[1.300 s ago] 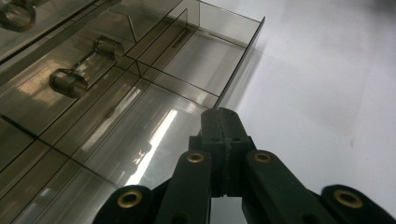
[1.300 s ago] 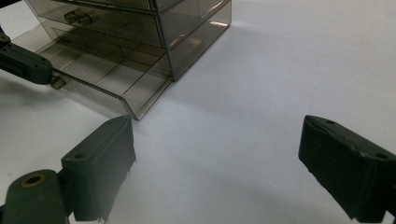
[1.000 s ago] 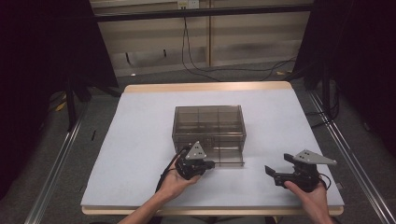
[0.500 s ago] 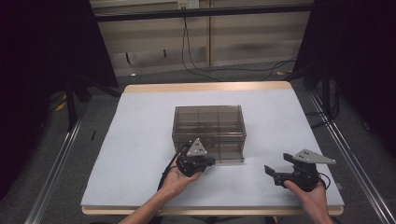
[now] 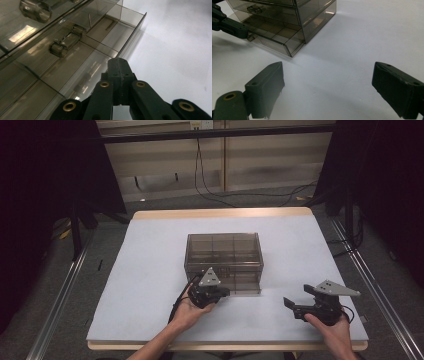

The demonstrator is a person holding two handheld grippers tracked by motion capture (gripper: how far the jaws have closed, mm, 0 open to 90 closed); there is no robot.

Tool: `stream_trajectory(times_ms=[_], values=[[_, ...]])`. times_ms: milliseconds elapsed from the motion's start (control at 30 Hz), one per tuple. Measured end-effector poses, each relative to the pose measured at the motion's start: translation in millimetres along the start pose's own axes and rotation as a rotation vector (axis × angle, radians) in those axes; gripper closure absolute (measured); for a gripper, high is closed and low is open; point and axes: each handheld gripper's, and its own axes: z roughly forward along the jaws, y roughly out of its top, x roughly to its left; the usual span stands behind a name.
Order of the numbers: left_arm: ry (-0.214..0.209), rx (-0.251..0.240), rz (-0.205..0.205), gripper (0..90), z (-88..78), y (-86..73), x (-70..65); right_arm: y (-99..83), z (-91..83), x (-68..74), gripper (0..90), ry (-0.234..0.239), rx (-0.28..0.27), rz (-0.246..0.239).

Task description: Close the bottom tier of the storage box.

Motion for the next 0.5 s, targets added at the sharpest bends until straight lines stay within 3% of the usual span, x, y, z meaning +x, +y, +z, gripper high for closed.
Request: stream_trajectory(times_ms=[200, 233, 467, 500], values=[[0.001, -0.015, -0.012, 90.0, 1.0, 0.3, 2.2, 0.1, 0.7, -0.2, 10.1, -0.002, 0.004, -0.007], [0.009, 0.003, -0.006, 90.0, -0.1, 1.0, 2.1, 0.3, 1.1, -0.1, 10.1, 0.004, 0.005, -0.009], [0.013, -0.006, -0.014, 90.0, 0.6, 1.7, 1.2, 0.4, 0.8, 0.1, 10.1, 0.004, 0.002, -0.001], [0.010, 0.015, 0.002, 90.0, -1.1, 2.0, 0.4, 0.3, 0.5, 0.0, 10.1, 0.007, 0.002, 0.002]])
